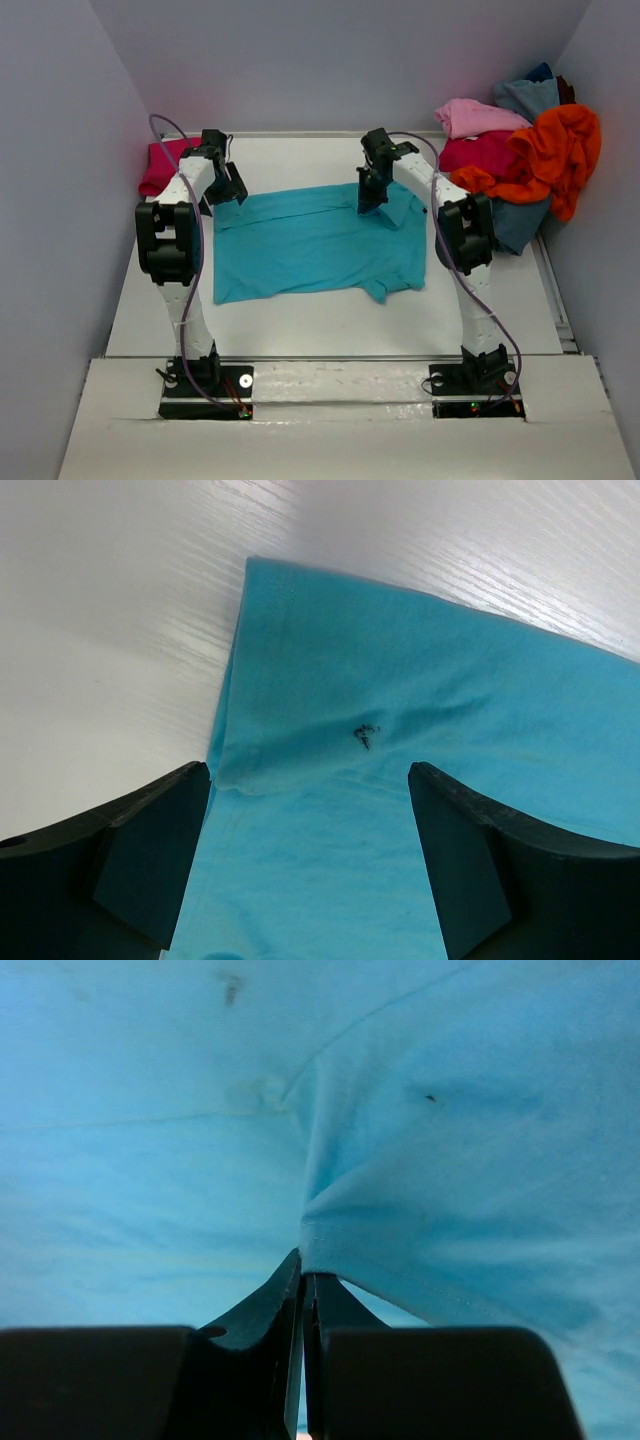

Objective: Fold and stack the t-shirts
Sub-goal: Fold the tshirt

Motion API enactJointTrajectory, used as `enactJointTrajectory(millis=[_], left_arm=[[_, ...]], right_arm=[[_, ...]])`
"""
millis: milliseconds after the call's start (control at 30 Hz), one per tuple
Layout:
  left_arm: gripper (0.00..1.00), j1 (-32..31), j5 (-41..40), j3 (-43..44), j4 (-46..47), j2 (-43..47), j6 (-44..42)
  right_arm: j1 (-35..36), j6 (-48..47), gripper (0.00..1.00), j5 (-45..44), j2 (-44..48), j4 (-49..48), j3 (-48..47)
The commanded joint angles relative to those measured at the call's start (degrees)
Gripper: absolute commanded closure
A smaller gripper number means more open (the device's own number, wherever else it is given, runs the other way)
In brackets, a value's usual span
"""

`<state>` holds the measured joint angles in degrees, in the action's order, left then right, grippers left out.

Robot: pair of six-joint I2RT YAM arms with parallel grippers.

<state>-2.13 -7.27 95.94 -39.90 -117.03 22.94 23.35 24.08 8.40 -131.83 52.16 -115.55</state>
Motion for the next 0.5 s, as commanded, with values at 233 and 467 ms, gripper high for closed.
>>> enactJointTrajectory(millis=[233,467], left_arm=[[0.07,0.37,0.06,-1.02,-0.53,3.83,-0.88],[0.07,0.37,0.24,-1.19,-0.44,3.92,-0.97]], right_arm=[[0.55,1.24,0.93,4.95,2.81,7.07,-11.54],[0.55,0.63,0.91,6.01,2.02,9.79,-10.67]])
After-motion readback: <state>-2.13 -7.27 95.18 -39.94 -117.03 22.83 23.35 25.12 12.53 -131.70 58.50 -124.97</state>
